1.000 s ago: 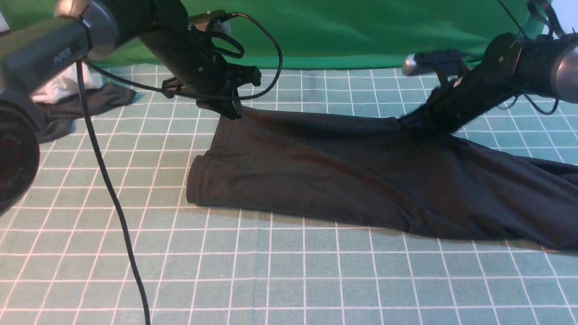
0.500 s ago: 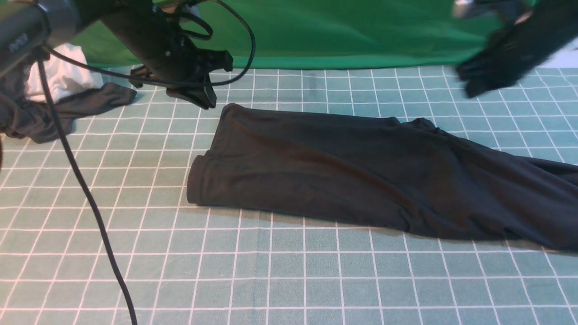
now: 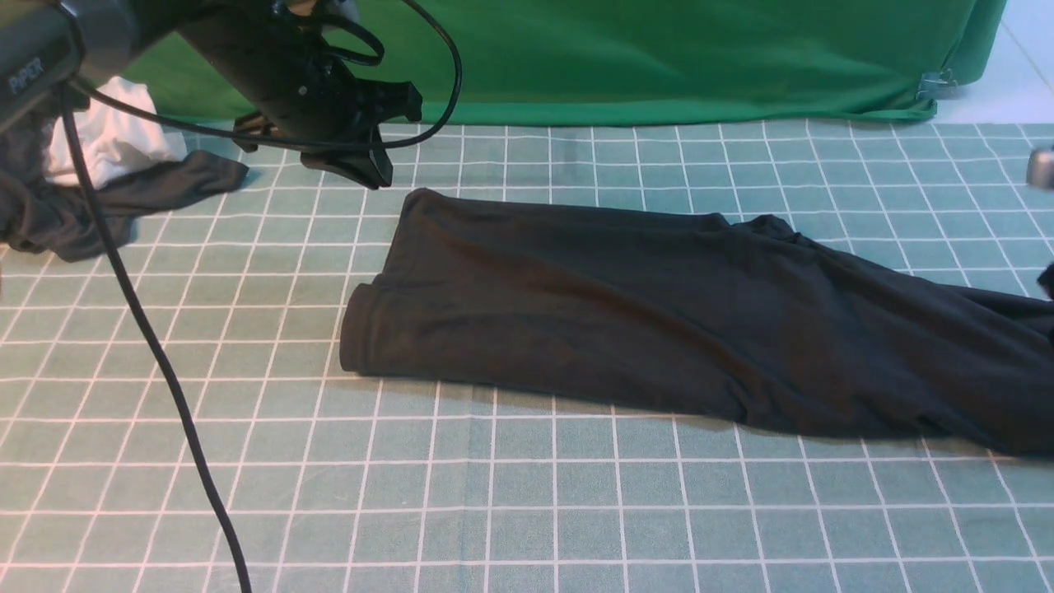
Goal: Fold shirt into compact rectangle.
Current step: 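Pull the folded dark garment lengthwise by its ends to straighten it flat on the table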
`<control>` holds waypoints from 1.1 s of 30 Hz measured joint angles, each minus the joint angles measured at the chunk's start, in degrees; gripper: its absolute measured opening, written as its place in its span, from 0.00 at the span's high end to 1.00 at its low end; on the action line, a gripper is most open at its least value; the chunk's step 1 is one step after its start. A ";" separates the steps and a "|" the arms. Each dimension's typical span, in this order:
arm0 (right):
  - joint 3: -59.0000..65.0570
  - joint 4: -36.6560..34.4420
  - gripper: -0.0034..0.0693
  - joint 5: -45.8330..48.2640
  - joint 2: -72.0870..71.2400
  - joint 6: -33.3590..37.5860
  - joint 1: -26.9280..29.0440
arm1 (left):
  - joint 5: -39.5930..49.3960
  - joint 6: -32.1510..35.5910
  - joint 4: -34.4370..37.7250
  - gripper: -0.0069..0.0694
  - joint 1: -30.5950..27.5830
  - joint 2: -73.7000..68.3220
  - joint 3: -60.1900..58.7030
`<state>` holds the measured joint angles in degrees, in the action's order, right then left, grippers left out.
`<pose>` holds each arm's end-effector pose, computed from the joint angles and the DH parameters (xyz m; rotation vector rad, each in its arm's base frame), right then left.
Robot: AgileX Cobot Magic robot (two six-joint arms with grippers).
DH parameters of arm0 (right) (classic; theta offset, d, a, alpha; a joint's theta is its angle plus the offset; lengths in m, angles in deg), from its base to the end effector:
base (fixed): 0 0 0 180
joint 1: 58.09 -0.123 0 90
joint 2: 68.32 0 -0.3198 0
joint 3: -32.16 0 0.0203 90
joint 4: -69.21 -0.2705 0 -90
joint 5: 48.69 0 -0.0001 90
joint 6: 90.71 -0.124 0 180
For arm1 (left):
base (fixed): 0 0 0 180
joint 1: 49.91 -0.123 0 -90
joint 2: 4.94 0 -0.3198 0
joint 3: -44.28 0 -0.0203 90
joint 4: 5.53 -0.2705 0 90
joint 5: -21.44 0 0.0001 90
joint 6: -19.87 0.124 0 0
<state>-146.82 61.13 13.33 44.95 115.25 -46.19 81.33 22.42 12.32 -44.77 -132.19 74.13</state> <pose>0.3844 -0.0653 0.2013 -0.2777 3.0233 0.1504 0.5079 -0.0787 0.2536 0.0426 2.7237 -0.4249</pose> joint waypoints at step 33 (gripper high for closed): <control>-10.53 10.74 0.93 -4.73 7.77 -0.36 0.00 | -1.63 1.82 0.19 0.89 0.00 0.00 0.00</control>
<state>-157.35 71.86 8.60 52.72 114.89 -46.19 79.71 24.24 12.51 -44.77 -132.19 74.13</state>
